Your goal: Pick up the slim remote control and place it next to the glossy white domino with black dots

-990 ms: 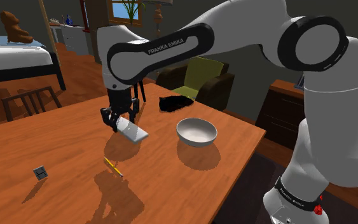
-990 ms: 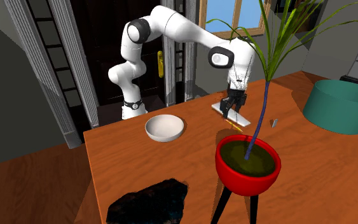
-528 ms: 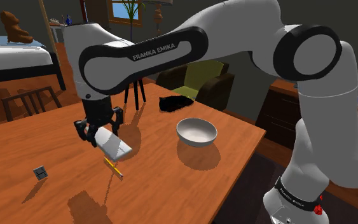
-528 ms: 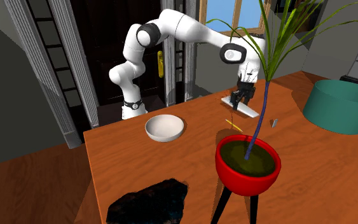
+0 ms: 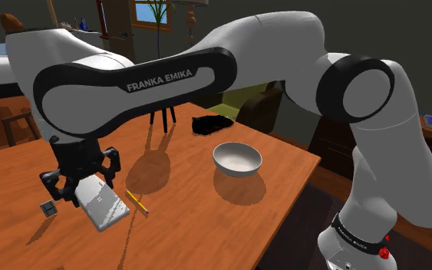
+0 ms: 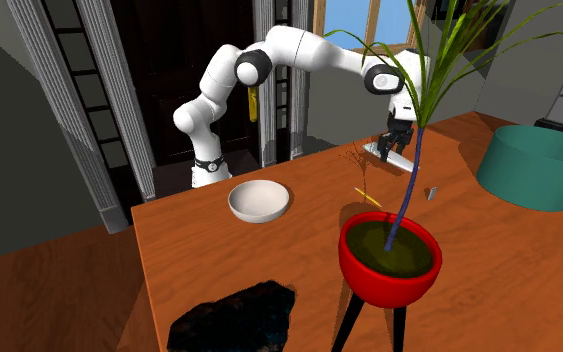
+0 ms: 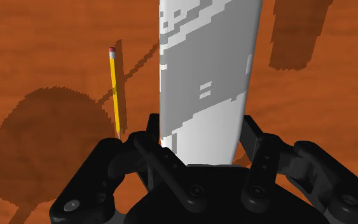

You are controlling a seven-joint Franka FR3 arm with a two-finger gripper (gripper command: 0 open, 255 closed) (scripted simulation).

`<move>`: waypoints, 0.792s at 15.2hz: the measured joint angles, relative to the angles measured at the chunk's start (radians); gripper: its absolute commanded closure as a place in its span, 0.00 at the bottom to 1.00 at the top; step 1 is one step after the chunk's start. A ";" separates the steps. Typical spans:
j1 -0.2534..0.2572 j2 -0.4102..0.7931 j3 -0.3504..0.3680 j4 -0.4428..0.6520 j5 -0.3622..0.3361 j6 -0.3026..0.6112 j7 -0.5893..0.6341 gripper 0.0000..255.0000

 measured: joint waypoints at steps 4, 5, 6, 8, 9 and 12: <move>0.022 0.038 0.000 0.026 -0.007 0.011 0.022 1.00; 0.021 0.041 0.000 0.017 -0.008 0.023 0.022 1.00; 0.021 0.039 0.000 0.001 -0.008 0.036 0.024 1.00; 0.019 0.041 -0.001 -0.021 -0.009 0.060 0.025 1.00; 0.019 0.048 -0.002 -0.022 -0.010 0.068 0.025 1.00; 0.018 0.056 -0.003 -0.051 -0.012 0.104 0.028 1.00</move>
